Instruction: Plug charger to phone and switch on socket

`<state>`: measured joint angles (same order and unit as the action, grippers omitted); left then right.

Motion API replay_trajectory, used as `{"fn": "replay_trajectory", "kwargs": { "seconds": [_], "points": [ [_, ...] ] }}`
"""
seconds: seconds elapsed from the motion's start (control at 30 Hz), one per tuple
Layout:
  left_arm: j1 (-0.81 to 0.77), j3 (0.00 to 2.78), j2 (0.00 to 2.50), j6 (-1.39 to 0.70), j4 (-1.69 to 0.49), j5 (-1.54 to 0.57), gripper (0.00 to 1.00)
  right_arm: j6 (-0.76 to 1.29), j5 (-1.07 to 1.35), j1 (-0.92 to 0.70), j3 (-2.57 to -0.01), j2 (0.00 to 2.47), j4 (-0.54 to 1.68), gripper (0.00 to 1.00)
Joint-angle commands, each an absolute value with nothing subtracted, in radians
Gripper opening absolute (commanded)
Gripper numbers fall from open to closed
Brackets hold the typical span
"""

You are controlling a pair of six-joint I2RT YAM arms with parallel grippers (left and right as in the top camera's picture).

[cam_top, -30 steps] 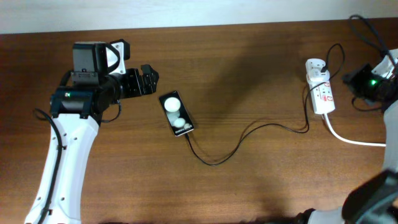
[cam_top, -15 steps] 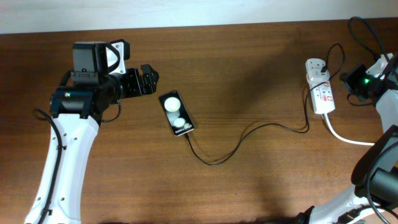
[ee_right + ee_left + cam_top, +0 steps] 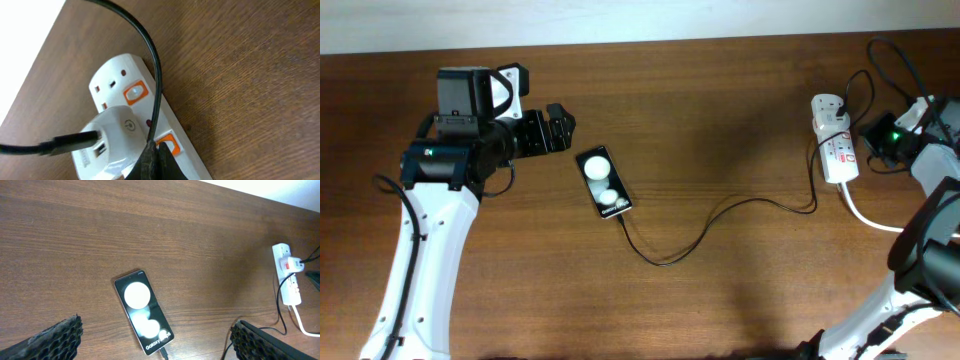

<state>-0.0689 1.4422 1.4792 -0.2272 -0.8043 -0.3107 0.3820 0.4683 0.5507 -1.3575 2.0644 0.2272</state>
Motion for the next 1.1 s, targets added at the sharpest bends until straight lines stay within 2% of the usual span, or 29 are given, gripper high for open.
{"fn": "replay_trajectory", "kwargs": {
  "seconds": [0.0,0.47,1.07],
  "points": [
    [-0.064,1.448,1.46,-0.222,-0.802,-0.318,0.99,0.376,0.459,0.524,-1.371,2.089,0.196,0.04],
    [-0.064,1.448,1.46,-0.222,-0.802,-0.318,0.99,0.402,0.385,0.476,-1.371,2.136,0.181,0.04],
    [-0.064,1.448,1.46,-0.222,-0.802,-0.318,0.99,0.428,0.399,0.435,-1.371,2.137,0.316,0.04]
  ]
}}
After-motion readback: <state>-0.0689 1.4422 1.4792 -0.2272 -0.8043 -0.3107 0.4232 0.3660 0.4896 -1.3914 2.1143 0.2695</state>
